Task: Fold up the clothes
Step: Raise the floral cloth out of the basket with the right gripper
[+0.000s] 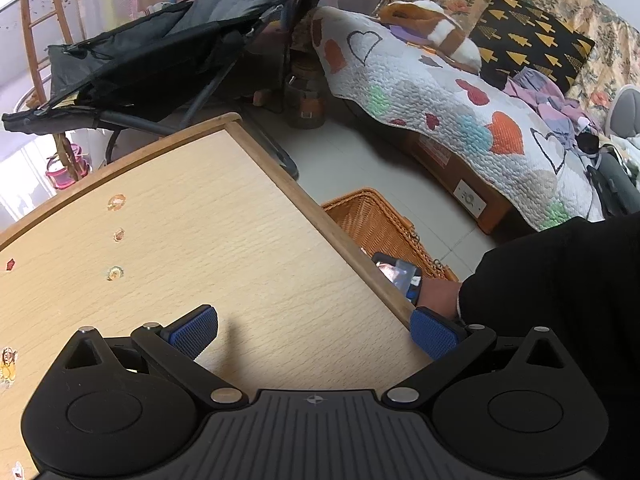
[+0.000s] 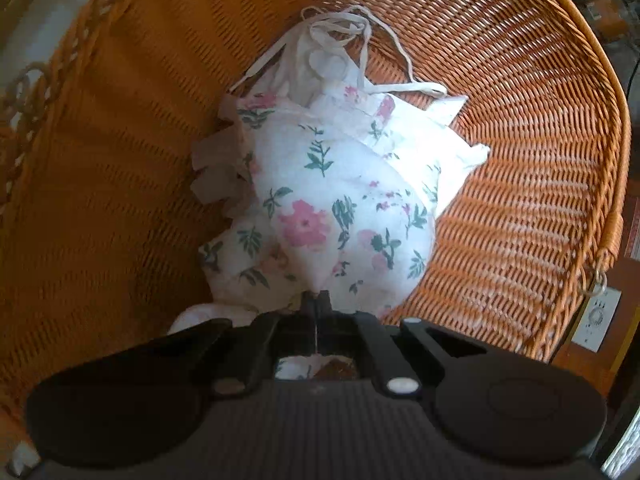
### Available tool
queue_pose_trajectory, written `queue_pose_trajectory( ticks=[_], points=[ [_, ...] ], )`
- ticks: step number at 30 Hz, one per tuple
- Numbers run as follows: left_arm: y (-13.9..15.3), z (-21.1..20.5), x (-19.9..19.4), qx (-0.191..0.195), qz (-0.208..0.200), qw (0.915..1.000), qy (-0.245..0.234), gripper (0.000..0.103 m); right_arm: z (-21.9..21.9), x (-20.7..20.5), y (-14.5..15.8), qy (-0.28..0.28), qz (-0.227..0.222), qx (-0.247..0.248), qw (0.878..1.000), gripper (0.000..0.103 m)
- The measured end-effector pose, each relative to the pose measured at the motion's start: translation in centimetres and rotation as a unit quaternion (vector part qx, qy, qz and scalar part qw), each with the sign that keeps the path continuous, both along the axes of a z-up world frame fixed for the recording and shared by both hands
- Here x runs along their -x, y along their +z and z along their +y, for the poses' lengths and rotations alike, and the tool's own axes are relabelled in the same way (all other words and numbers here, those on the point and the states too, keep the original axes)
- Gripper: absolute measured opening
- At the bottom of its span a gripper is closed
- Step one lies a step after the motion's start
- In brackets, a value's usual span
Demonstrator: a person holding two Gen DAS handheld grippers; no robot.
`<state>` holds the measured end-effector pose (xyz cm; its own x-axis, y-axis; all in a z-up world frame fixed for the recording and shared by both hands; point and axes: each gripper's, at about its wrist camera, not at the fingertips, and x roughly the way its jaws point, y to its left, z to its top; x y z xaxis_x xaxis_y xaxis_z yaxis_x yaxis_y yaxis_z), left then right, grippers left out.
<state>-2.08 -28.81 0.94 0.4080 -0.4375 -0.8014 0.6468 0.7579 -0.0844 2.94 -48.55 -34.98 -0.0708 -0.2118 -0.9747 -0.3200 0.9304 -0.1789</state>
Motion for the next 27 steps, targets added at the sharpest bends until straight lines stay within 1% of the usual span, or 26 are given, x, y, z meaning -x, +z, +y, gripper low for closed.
queue_pose_trajectory(
  ticks=[4, 11, 15, 22, 27],
  points=[
    [0.9, 0.2, 0.4, 0.000, -0.005, 1.0000, 0.005, 0.103, -1.0, 0.2, 1.8, -0.022, -0.009, -0.008, 1.000, 0.001],
    [2.8, 0.7, 1.7, 0.004, -0.010, 0.9998, 0.014, 0.103, -1.5, 1.0, 6.0, -0.045, -0.050, -0.017, 0.998, 0.001],
    [4.1, 1.2, 2.8, 0.004, -0.019, 0.9997, 0.015, 0.103, -1.5, 1.7, 8.5, -0.068, -0.074, -0.028, 0.994, 0.001],
    [6.2, 2.7, 4.7, 0.010, -0.025, 0.9993, 0.025, 0.103, -2.0, 3.1, 12.6, -0.120, -0.116, -0.044, 0.985, 0.001],
    [7.1, 4.1, 6.0, 0.012, -0.029, 0.9991, 0.029, 0.103, -2.3, 4.1, 15.2, -0.150, -0.142, -0.052, 0.977, 0.001]
  ],
)
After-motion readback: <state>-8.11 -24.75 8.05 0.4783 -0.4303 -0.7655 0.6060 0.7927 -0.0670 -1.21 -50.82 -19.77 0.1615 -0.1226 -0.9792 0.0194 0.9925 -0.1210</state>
